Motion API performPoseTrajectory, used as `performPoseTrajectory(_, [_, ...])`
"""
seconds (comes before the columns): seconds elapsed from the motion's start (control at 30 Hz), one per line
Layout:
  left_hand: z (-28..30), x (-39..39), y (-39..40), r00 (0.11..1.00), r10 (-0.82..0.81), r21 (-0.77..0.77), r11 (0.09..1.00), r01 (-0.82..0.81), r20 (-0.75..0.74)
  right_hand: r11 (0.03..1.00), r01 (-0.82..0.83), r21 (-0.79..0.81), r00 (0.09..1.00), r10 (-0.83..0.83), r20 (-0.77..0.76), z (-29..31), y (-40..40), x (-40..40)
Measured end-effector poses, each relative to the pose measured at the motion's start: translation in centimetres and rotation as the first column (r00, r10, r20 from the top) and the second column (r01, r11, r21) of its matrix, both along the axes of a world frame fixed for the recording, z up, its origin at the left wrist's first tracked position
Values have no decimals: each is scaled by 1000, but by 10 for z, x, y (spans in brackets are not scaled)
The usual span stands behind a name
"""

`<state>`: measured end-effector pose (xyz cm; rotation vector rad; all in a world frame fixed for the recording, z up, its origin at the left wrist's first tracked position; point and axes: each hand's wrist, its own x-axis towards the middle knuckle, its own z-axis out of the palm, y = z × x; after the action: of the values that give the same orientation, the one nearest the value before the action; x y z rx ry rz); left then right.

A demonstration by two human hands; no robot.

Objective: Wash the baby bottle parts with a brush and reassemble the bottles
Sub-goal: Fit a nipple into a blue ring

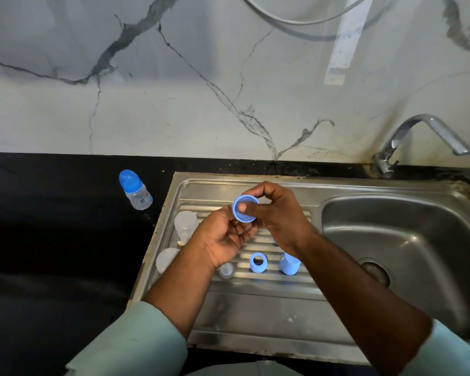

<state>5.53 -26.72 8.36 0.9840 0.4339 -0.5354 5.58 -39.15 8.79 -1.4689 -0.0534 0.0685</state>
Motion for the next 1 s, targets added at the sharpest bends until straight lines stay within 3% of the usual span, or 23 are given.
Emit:
performPoseTrajectory(0.27, [1, 3, 7, 978, -33, 62, 997, 46, -205, 969, -36, -245, 997, 51, 55, -6, 9, -11])
performPoseTrajectory(0.53, [-5, 1, 6, 992, 14, 120, 993, 2, -126, 947, 5, -322, 1000, 0, 18, -15, 14, -9])
performPoseTrajectory(0.8, [-1, 3, 8, 990, 46, 22, 999, -44, -131, 966, 92, -242, 984, -126, -126, -8, 18, -4])
performPoseTrajectory(1.0, [5, 12, 12, 996, 42, 109, 994, -33, -79, 979, 151, -137, 981, -166, -99, 2, 28, -3])
